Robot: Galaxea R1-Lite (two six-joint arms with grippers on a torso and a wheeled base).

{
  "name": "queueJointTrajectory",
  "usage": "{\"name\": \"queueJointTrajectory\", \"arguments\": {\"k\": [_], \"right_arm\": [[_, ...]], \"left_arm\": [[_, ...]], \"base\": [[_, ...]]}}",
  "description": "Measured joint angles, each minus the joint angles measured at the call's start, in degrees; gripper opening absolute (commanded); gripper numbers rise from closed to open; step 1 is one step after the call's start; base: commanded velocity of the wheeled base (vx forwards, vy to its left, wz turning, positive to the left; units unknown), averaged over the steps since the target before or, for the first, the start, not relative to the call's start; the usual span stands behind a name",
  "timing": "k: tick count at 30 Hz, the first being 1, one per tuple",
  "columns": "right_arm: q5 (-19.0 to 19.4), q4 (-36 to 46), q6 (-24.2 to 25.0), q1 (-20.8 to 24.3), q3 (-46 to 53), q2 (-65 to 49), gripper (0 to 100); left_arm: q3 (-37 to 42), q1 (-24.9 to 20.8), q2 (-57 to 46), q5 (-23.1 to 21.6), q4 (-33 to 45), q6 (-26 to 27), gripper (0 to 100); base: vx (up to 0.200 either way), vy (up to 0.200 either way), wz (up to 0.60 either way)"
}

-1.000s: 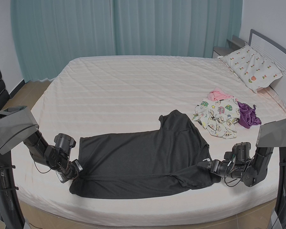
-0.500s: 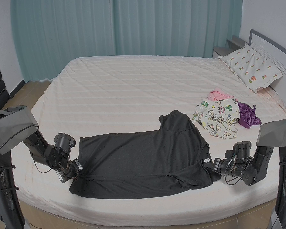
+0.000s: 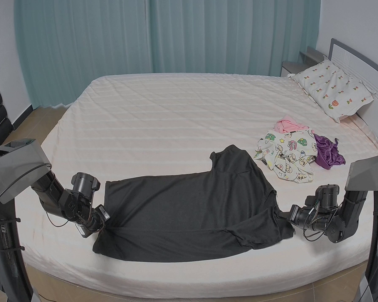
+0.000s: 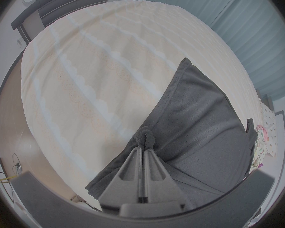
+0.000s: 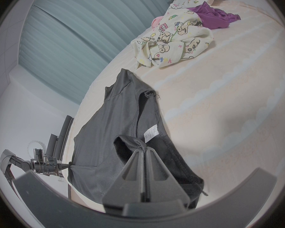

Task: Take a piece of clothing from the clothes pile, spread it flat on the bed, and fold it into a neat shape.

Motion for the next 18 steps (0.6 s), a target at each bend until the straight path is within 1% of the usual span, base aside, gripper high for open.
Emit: {"name": "queueJointTrajectory", "arguments": {"k": [4, 18], "right_arm": [[0.0, -1.2, 0.1, -0.7, 0.7, -0.2, 0], [0.1, -1.2, 0.1, -2.2, 0.4, -0.1, 0]], "left_arm": [[0.1, 0.0, 0.1, 0.0, 0.0, 0.0, 0], [0.4, 0.0, 0.5, 0.3, 0.0, 0.1, 0]], "base": [[0.000, 0.000, 0.00], [0.000, 0.000, 0.00]]}}
